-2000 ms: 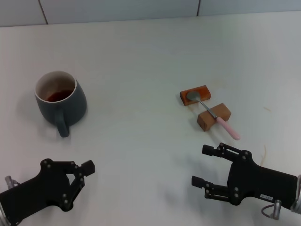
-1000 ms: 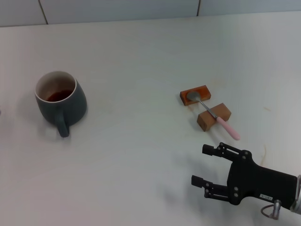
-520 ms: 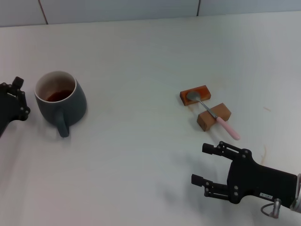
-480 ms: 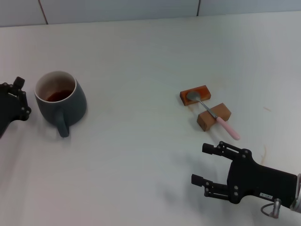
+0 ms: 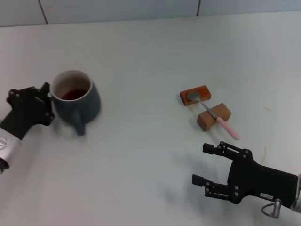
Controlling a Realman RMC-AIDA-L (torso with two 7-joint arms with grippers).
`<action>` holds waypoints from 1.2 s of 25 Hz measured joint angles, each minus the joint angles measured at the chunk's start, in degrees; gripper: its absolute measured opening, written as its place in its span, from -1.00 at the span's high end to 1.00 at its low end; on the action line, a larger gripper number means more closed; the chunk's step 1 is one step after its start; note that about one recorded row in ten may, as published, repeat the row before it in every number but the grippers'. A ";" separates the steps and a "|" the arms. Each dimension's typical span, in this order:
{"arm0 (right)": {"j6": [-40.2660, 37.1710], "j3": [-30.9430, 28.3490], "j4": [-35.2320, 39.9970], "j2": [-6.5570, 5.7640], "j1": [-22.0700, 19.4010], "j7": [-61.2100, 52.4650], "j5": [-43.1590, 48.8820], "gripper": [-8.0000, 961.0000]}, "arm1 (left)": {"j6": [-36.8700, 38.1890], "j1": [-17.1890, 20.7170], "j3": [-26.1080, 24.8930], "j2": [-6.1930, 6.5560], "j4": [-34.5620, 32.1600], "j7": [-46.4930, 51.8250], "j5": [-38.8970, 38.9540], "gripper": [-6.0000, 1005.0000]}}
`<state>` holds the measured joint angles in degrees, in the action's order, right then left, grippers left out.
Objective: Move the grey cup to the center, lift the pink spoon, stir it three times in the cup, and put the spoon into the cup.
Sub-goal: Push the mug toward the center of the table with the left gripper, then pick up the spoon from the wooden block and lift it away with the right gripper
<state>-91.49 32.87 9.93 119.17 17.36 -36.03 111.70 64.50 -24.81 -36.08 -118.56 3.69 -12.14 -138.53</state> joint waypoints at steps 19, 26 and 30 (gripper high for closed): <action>-0.01 0.00 0.08 -0.07 -0.29 0.08 0.01 -0.67 | 0.44 -2.12 14.59 -0.06 6.10 0.58 0.01 0.97; -0.48 0.00 0.10 -0.09 -0.38 0.09 0.01 -0.67 | 1.15 -0.84 11.56 -0.10 8.15 1.49 0.56 0.97; -0.52 -0.02 0.17 -0.09 -0.40 0.09 0.01 -0.67 | 3.80 1.47 2.50 0.13 8.25 9.53 0.54 0.97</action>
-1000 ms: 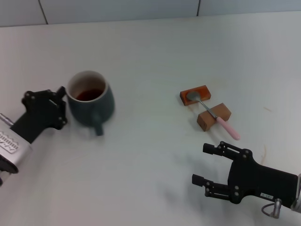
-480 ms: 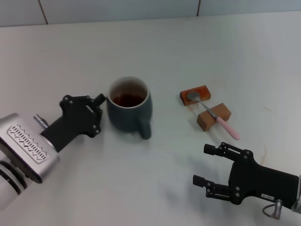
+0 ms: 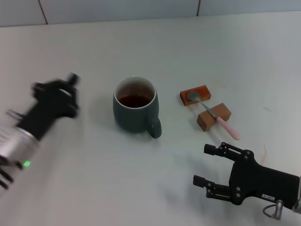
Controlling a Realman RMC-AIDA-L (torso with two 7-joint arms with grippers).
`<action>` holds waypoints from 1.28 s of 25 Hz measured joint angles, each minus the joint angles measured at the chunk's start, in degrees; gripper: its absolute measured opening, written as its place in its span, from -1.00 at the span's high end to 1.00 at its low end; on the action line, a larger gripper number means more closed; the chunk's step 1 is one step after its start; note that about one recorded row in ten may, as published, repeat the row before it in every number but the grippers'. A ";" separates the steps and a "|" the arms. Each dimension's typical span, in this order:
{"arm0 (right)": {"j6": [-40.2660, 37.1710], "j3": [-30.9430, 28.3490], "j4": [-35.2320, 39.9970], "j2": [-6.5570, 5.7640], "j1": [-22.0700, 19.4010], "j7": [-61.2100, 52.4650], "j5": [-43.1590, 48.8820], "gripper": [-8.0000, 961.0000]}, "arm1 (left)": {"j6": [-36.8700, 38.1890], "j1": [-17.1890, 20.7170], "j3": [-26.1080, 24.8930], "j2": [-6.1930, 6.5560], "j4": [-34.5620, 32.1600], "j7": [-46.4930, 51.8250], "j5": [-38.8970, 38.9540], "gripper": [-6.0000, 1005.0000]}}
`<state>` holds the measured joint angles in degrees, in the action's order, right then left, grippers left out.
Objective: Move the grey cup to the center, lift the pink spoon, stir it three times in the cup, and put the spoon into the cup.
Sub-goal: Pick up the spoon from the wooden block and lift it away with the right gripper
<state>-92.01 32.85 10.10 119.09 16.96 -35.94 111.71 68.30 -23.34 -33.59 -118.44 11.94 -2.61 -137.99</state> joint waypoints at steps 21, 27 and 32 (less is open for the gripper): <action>-0.01 -1.39 0.18 -0.26 0.28 -0.18 0.00 -0.67 | 32.08 3.85 20.46 0.75 -19.18 38.74 -4.19 0.96; -0.01 -1.39 0.19 -0.26 0.43 -0.15 0.00 -0.67 | 31.37 5.59 24.10 0.25 -19.74 35.82 -4.22 0.96; -0.03 -1.39 0.19 -0.26 0.44 -0.12 0.00 -0.67 | 28.66 6.68 24.64 0.00 -19.29 33.70 -4.49 0.87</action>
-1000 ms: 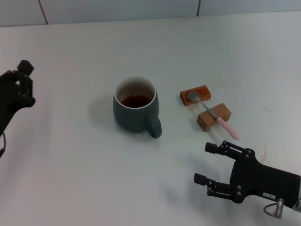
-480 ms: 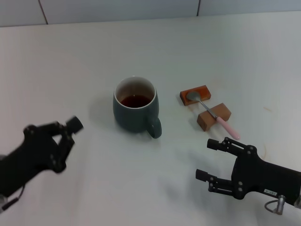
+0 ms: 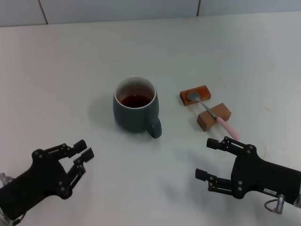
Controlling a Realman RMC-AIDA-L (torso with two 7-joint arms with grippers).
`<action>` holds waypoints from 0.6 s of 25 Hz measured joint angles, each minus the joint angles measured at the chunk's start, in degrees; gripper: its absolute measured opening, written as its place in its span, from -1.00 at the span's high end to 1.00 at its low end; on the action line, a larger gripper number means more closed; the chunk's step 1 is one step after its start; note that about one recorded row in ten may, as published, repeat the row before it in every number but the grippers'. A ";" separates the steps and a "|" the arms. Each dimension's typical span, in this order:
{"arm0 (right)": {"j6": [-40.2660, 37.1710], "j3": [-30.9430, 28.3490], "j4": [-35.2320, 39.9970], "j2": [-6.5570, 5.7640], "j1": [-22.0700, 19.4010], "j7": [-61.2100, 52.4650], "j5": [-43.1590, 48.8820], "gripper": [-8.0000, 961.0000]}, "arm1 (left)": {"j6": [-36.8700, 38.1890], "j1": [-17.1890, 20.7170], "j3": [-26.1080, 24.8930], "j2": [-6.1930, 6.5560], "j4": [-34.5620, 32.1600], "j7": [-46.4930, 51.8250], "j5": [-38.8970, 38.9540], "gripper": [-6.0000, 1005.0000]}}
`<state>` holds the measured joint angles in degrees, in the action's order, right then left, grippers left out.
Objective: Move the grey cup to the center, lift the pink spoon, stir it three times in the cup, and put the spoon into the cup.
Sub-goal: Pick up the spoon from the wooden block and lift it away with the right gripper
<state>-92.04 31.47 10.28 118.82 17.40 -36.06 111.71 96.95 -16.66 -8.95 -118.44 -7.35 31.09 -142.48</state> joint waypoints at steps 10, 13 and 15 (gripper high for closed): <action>0.15 0.00 0.00 0.00 -0.01 0.02 0.00 -0.67 | -4.78 0.39 0.03 -0.12 1.69 -3.17 0.09 0.02; 0.16 0.00 0.00 0.00 -0.13 -0.02 0.00 -0.67 | -4.87 0.19 0.07 -0.12 1.68 -3.24 0.18 -0.09; 0.17 0.00 0.00 0.00 -0.18 -0.13 0.00 -0.67 | -5.07 0.13 0.10 -0.10 1.64 -3.24 0.17 -0.17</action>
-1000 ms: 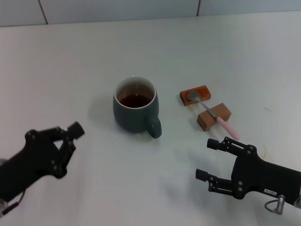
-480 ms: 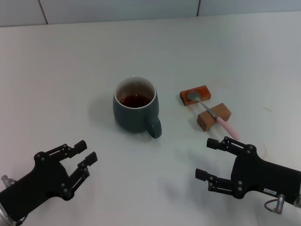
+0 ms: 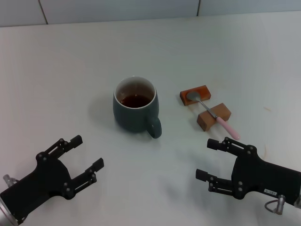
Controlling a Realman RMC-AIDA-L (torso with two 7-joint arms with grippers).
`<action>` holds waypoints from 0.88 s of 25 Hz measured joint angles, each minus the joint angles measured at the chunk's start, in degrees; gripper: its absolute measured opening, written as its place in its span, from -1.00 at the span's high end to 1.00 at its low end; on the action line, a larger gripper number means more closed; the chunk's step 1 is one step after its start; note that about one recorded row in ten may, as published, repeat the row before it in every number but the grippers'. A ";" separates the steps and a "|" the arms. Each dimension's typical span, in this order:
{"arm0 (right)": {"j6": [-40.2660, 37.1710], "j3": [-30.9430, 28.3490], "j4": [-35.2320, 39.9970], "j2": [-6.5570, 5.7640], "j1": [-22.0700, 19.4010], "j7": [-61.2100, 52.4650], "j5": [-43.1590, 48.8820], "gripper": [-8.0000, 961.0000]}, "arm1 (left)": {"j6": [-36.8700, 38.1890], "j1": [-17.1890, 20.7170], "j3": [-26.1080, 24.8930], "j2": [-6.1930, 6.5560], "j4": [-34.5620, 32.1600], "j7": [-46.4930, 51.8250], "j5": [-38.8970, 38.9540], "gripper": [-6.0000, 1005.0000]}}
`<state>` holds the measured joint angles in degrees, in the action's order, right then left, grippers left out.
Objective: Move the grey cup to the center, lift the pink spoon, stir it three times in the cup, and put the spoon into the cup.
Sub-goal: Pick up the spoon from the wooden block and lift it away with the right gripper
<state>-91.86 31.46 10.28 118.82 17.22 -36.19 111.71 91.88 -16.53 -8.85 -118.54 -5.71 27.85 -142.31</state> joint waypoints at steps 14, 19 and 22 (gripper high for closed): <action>0.16 -1.25 -0.35 0.18 -0.49 -0.48 0.00 -0.67 | 0.25 -0.16 2.03 0.24 -0.41 -0.07 -0.50 -0.71; -3.80 -5.48 -0.71 0.18 -0.62 -6.55 -0.01 -0.67 | 0.28 -0.13 2.23 0.27 -0.64 -0.08 -0.53 -0.71; -8.09 -10.49 -0.70 0.16 -0.64 -17.36 -0.01 -0.67 | 0.33 -0.05 2.31 0.32 -0.73 -0.07 -0.53 -0.71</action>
<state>-99.95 20.97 9.59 118.99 16.58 -53.54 111.70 92.22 -16.58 -6.54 -118.21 -6.43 27.77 -142.84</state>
